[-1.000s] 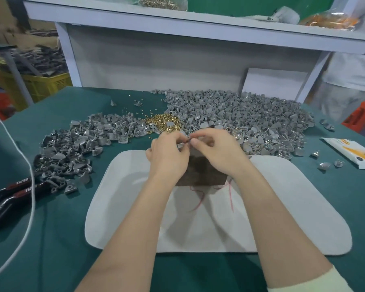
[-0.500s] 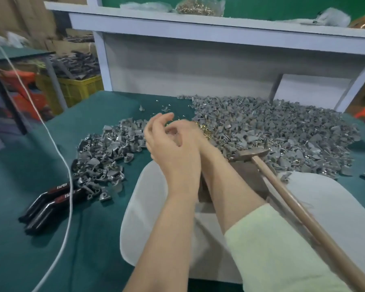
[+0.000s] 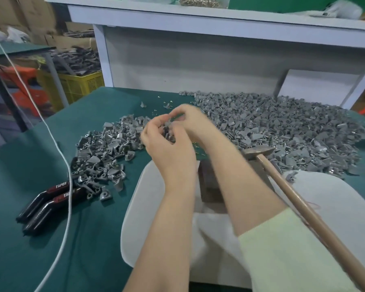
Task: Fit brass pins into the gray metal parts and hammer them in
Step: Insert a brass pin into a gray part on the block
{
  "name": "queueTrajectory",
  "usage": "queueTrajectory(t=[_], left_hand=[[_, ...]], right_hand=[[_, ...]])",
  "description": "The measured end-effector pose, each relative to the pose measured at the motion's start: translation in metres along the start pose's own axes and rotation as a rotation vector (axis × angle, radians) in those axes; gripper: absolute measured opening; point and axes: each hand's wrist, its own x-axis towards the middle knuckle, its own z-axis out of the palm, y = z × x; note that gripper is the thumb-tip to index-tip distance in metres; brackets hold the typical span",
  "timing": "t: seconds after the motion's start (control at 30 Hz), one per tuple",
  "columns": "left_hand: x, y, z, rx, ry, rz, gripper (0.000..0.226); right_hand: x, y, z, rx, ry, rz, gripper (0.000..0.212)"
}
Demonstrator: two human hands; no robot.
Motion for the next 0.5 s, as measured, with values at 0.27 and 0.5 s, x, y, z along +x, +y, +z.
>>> queueTrajectory(t=[0.27, 0.5], left_hand=[[-0.016, -0.013, 0.011, 0.257, -0.565, -0.056, 0.017], [-0.011, -0.014, 0.009, 0.194, -0.514, -0.146, 0.013]], right_hand=[[-0.070, 0.031, -0.075, -0.126, -0.037, -0.032, 0.031], [-0.072, 0.035, -0.066, -0.084, -0.016, -0.056, 0.029]])
